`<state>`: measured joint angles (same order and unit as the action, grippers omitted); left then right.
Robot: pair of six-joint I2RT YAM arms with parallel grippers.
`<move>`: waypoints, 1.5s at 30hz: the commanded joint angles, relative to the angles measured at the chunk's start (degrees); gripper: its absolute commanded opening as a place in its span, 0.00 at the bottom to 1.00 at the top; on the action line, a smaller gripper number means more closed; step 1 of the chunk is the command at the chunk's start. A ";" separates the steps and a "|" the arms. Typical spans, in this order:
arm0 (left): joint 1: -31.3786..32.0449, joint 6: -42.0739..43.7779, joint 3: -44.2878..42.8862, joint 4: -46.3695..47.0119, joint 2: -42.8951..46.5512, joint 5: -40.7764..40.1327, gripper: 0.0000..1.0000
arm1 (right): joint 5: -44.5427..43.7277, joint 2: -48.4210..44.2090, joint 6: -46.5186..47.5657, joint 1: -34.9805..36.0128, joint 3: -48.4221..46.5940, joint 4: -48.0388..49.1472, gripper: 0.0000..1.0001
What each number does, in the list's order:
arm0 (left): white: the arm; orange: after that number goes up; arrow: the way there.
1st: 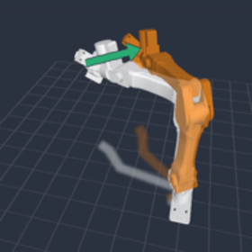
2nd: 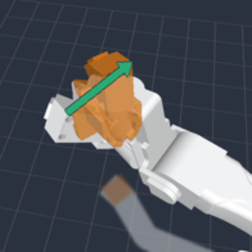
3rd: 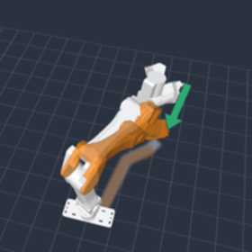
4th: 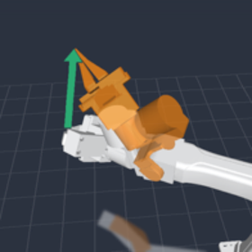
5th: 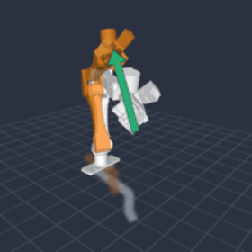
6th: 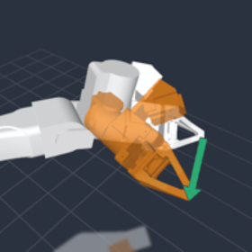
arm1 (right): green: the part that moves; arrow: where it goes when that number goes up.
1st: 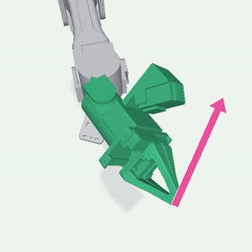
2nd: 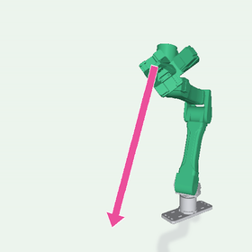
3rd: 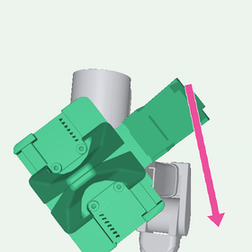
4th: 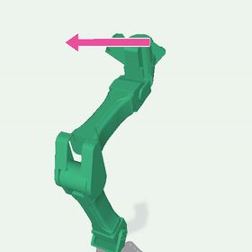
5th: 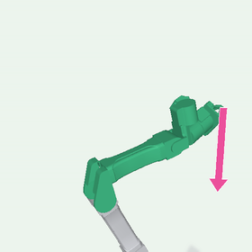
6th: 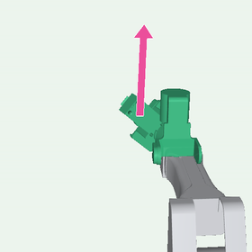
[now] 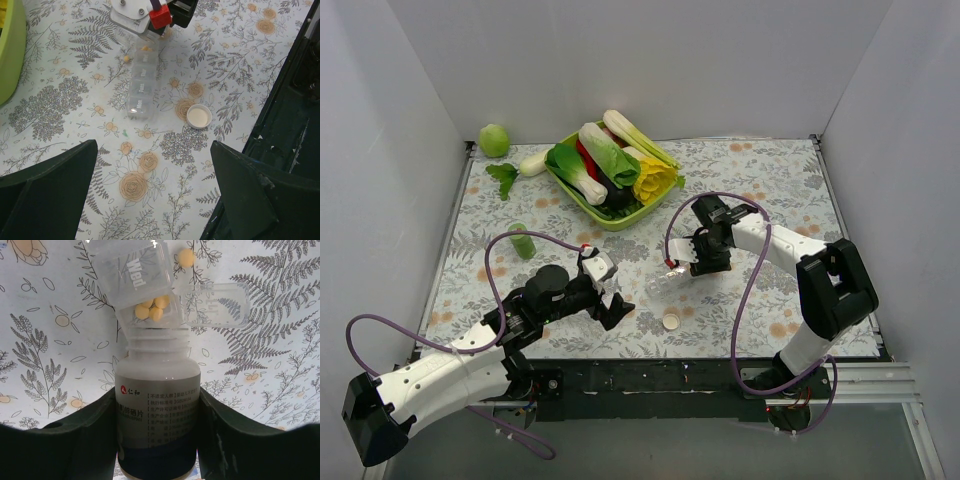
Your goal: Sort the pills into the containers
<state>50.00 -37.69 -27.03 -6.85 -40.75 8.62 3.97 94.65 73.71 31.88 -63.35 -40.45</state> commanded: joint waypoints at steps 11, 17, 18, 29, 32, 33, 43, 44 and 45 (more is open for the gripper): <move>-0.16 0.78 -0.48 -0.18 0.76 0.78 0.98 | 1.04 0.09 -1.38 0.29 -1.42 -0.07 0.01; -0.16 0.78 -0.48 -0.27 0.85 0.69 0.98 | 1.57 0.01 -1.64 0.20 -1.86 -0.42 0.01; -0.25 0.78 -0.48 -0.18 0.85 0.69 0.98 | 1.57 0.01 -1.73 0.29 -1.86 -0.42 0.01; -0.16 0.60 -0.31 -0.18 0.94 0.17 0.98 | 2.71 -0.96 -3.40 0.20 -1.77 -0.51 0.01; -0.16 0.34 -0.31 -0.09 1.03 -0.36 0.98 | 3.76 -2.01 -4.89 0.11 -1.69 -0.25 0.01; -0.16 0.25 -0.22 -0.09 1.11 -0.71 0.98 | 4.12 -2.71 -5.33 0.03 -1.60 0.01 0.01; -0.16 -14.22 -2.24 2.36 4.80 -6.33 0.98 | 17.00 -13.69 -16.22 -0.85 -0.20 3.18 0.01; -0.25 -17.21 -2.68 2.72 4.80 -6.34 0.98 | 19.21 -16.23 -18.23 -1.11 0.68 3.96 0.01; -0.25 -25.24 -3.20 3.24 4.63 -6.51 0.98 | 21.59 -17.38 -19.04 -1.46 1.21 4.23 0.01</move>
<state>50.00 -45.56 -27.07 -6.37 -37.06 4.80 14.50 83.59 61.41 31.29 -63.13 -39.13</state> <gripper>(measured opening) 0.982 0.595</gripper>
